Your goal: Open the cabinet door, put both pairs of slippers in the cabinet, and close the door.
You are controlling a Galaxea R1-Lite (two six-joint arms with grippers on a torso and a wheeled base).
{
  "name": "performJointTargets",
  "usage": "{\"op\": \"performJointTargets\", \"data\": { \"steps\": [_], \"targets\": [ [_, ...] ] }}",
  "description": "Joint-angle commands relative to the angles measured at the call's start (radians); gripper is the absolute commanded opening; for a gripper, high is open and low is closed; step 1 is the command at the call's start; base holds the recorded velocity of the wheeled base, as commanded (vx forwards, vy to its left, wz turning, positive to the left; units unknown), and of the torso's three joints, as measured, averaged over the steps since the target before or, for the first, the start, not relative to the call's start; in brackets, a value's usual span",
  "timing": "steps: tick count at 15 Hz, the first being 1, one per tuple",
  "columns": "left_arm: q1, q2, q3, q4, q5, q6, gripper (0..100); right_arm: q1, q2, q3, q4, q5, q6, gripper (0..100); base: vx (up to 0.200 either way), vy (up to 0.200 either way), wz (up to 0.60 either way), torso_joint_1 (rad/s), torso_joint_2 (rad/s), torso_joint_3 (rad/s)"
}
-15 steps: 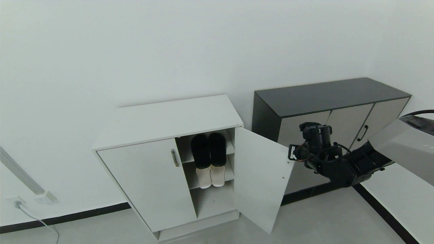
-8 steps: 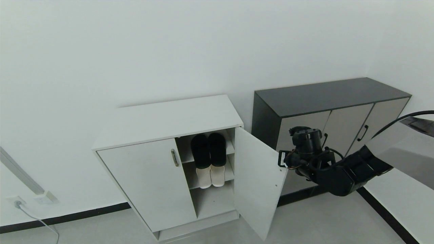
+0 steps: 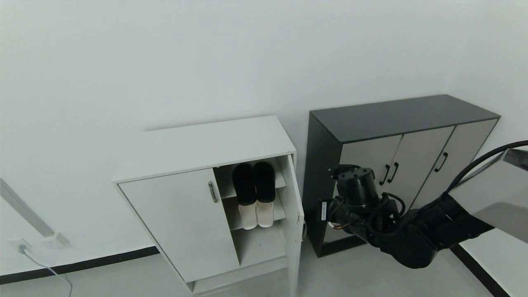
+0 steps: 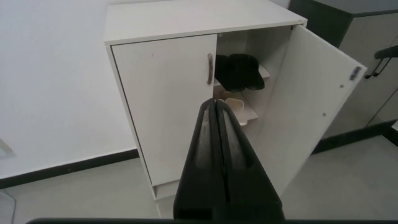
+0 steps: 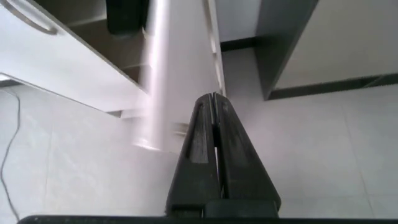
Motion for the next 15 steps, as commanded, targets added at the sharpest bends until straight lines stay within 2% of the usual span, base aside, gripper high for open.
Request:
{"op": "performJointTargets", "data": {
  "steps": [1,5,13,15],
  "targets": [
    [0.0,0.0,0.0,0.0,0.001,0.0,0,0.014,-0.048,0.03,-0.004,0.003,-0.018,0,0.0,0.0,0.0,0.0,0.0,0.0],
    [0.0,0.001,0.0,0.0,0.001,0.0,0,0.033,-0.048,0.038,-0.003,0.004,-0.022,0,0.0,0.0,0.0,0.0,0.0,0.0],
    [0.0,0.001,0.0,0.0,0.001,0.0,0,0.043,-0.044,0.046,-0.004,0.007,-0.022,0,0.0,0.0,0.6,0.002,0.0,0.002],
    [0.0,0.001,0.0,0.0,0.001,0.0,0,0.043,-0.044,0.047,-0.004,0.009,-0.021,0,0.0,0.0,0.0,0.0,0.0,0.0]
  ]
}}
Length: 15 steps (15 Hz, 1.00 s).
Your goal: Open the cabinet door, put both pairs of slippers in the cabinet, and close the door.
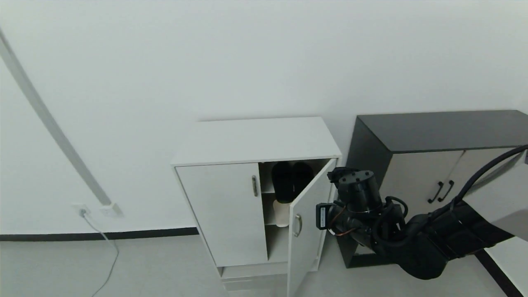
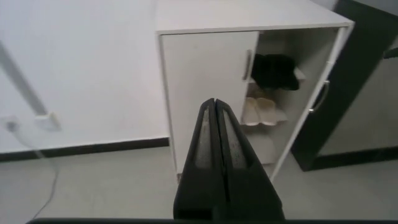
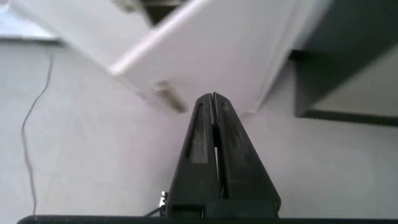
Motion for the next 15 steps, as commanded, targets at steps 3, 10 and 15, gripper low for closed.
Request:
{"op": "performJointTargets", "data": {
  "steps": [3,10,15],
  "targets": [
    [0.0,0.001,0.0,0.0,0.0,0.0,0,-0.001,-0.005,0.054,-0.077,0.077,-0.006,0,0.0,0.0,0.0,0.0,0.0,0.0],
    [0.0,0.001,0.0,0.0,0.0,0.0,0,-0.075,-0.028,0.186,-0.237,0.184,-0.06,0,0.0,0.0,0.0,0.0,0.0,0.0],
    [0.0,0.001,0.0,0.0,-0.001,0.003,0,-0.09,-0.106,0.33,-0.251,0.187,-0.058,0,0.08,0.0,0.0,0.0,0.0,0.002]
  ]
}}
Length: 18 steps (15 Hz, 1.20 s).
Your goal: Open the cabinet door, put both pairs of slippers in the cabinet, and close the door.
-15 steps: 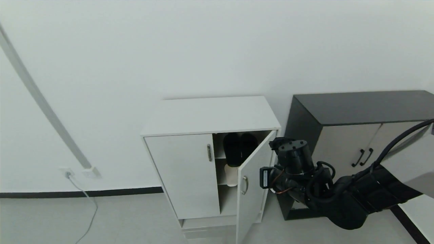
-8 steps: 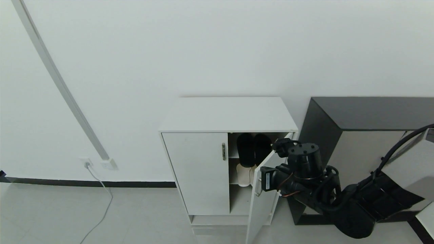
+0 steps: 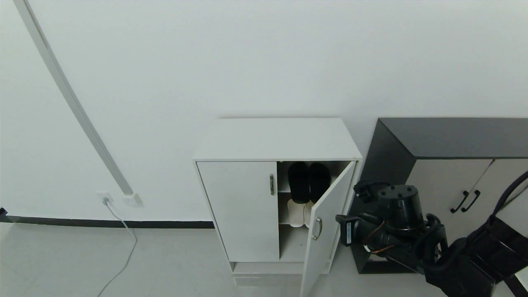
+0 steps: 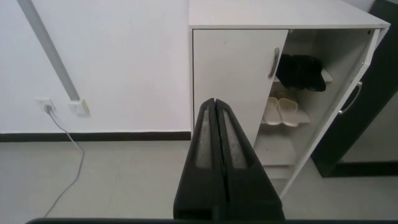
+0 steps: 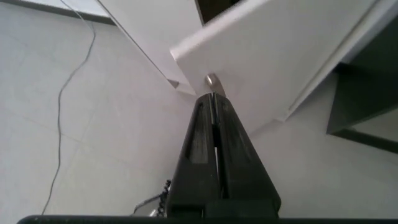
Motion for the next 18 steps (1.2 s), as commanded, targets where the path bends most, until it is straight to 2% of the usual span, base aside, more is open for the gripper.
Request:
{"op": "performJointTargets", "data": {
  "steps": [1,3,6,18],
  "targets": [
    [0.0,0.001,0.0,0.0,0.0,0.001,0,-0.001,-0.027,0.044,-0.011,-0.002,0.001,0,0.2,0.0,0.0,0.002,0.0,0.002],
    [0.0,0.001,0.0,0.0,-0.001,0.001,0,-0.007,-0.025,0.118,-0.073,-0.002,0.001,0,0.1,0.0,0.0,0.001,0.0,0.001],
    [0.0,0.001,0.0,0.0,-0.001,0.001,0,-0.007,-0.014,0.132,-0.091,-0.001,0.001,0,0.0,0.0,0.0,0.0,0.0,0.0],
    [0.0,0.0,0.0,0.0,0.0,-0.001,0,-0.005,0.173,-0.057,-0.105,-0.005,-0.01,0,0.0,0.0,0.0,0.0,0.0,0.0]
  ]
}}
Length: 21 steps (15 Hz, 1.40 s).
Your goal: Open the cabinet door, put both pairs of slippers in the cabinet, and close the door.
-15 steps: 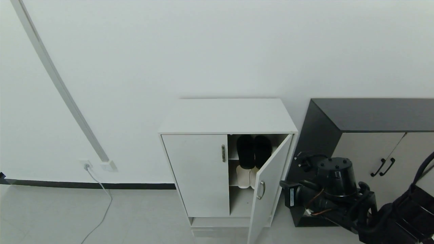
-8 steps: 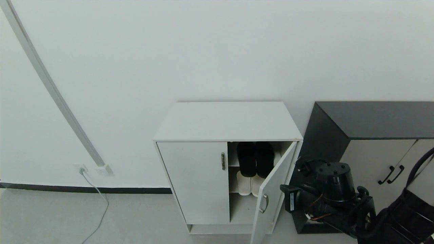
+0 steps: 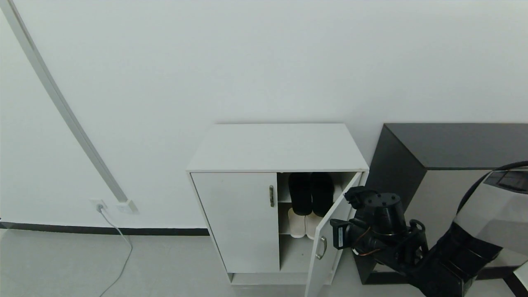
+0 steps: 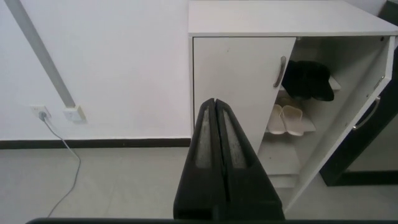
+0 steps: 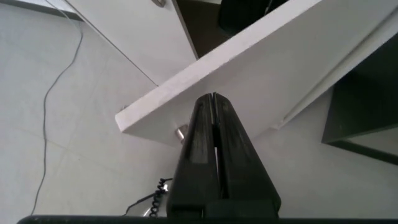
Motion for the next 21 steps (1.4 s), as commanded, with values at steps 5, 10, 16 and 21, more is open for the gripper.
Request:
{"op": "performJointTargets", "data": {
  "steps": [5,10,16,21],
  "targets": [
    [0.0,0.001,0.0,0.0,0.001,0.0,0,-0.007,0.084,-0.106,0.0,-0.002,-0.007,0,0.0,0.0,0.0,0.0,0.0,0.0],
    [0.0,0.001,0.0,0.0,-0.001,0.0,0,-0.033,0.149,-0.216,0.0,-0.003,-0.026,0,0.0,0.0,0.0,0.0,0.0,0.0],
    [0.002,0.001,0.0,0.0,-0.001,0.0,0,-0.087,0.223,-0.319,0.003,-0.003,-0.027,0,0.0,0.0,0.0,0.0,0.0,0.0],
    [0.0,0.001,0.0,0.0,-0.001,0.0,0,-0.11,0.278,-0.416,0.012,-0.002,-0.04,0,0.0,0.0,0.0,0.0,0.0,0.0]
  ]
}}
